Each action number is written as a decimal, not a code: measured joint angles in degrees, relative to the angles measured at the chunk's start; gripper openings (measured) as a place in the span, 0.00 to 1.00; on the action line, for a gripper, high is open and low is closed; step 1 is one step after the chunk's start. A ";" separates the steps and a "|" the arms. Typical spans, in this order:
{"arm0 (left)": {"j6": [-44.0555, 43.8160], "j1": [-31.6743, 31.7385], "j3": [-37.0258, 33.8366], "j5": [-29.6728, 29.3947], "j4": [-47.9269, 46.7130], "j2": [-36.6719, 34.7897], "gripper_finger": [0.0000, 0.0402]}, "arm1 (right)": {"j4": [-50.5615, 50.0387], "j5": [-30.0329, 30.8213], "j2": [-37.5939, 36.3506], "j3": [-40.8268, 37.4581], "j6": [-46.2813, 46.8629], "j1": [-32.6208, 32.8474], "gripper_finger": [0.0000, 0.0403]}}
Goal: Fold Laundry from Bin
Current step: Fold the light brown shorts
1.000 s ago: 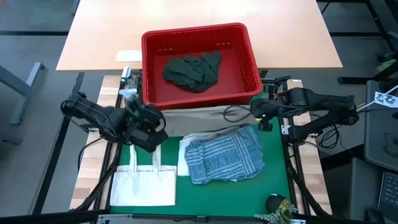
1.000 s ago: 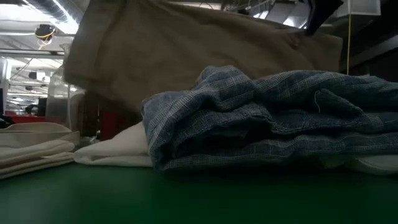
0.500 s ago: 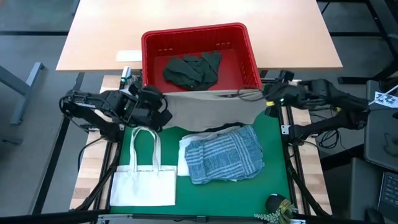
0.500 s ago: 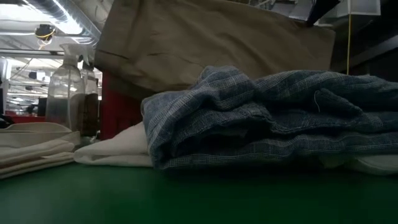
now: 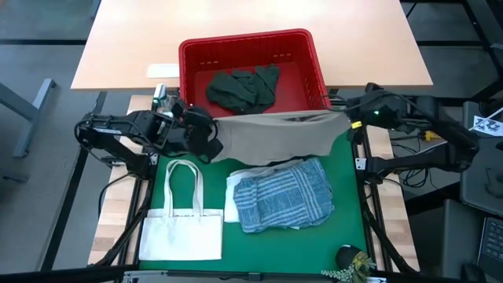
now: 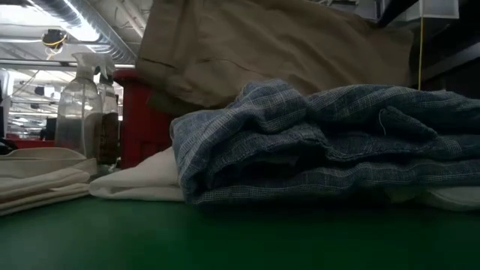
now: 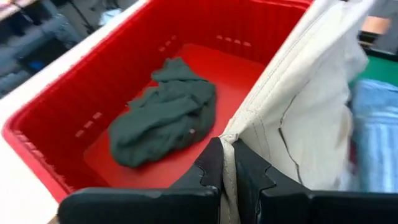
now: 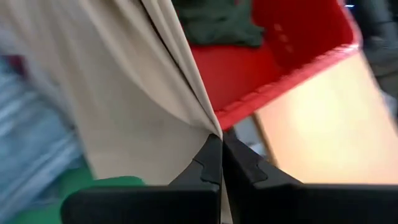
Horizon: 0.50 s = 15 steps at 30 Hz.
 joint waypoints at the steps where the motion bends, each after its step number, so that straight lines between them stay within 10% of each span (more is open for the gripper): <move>1: -0.04 -0.24 0.00 0.74 -0.01 0.07 0.02 | -0.02 -1.66 -0.36 0.00 0.22 -0.02 0.01; 15: -0.04 -4.15 0.00 1.75 -0.28 0.26 0.02 | -1.79 -17.61 -1.21 0.00 4.25 0.00 0.01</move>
